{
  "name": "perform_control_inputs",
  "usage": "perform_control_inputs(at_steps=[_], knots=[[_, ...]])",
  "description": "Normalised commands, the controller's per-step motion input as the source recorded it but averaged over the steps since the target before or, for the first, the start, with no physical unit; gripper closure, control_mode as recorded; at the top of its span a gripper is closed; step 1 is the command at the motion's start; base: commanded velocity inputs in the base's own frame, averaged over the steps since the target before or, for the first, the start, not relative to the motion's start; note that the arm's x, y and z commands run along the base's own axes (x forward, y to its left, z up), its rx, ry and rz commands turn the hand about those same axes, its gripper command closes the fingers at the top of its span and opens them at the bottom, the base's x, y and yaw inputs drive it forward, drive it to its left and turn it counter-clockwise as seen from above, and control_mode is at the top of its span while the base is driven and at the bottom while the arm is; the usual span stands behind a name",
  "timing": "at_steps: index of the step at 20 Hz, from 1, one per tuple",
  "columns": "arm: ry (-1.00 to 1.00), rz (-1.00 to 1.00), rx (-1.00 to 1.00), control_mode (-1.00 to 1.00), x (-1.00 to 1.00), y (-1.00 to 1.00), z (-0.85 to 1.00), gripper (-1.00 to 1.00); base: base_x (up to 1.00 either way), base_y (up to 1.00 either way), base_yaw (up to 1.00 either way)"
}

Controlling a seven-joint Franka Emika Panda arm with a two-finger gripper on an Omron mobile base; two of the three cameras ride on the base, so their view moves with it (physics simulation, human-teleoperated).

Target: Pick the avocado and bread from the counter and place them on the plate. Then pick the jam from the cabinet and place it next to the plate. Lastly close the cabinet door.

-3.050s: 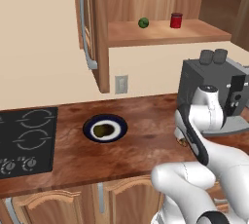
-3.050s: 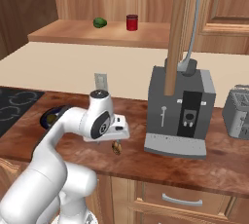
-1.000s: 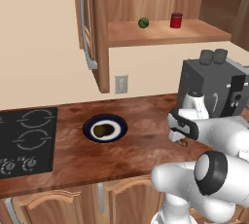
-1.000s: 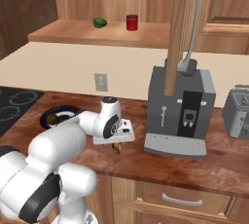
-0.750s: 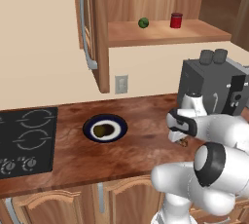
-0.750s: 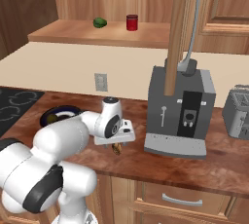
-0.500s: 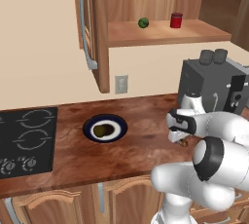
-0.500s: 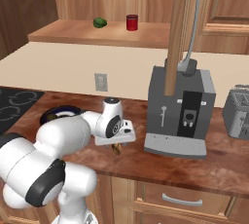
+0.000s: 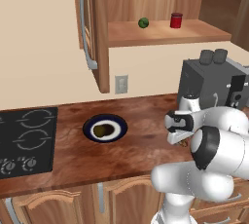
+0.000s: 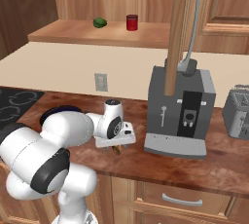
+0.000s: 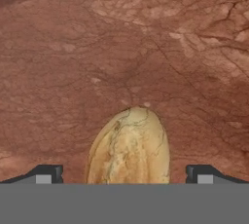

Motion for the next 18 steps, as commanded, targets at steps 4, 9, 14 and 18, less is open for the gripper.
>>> perform_control_inputs(at_steps=[4,9,14,18], knots=[[0.05,0.03,0.0,-1.0,0.05,0.0,-0.19,-1.0,0.0,0.0,0.0],[0.03,0.03,0.0,-1.0,0.01,-0.05,-0.17,-1.0,0.0,0.0,0.0],[0.01,0.02,0.0,-1.0,0.0,-0.03,-0.14,1.0,0.0,0.0,0.0],[0.0,0.04,0.0,-1.0,0.0,-0.04,-0.08,1.0,0.0,0.0,0.0]])
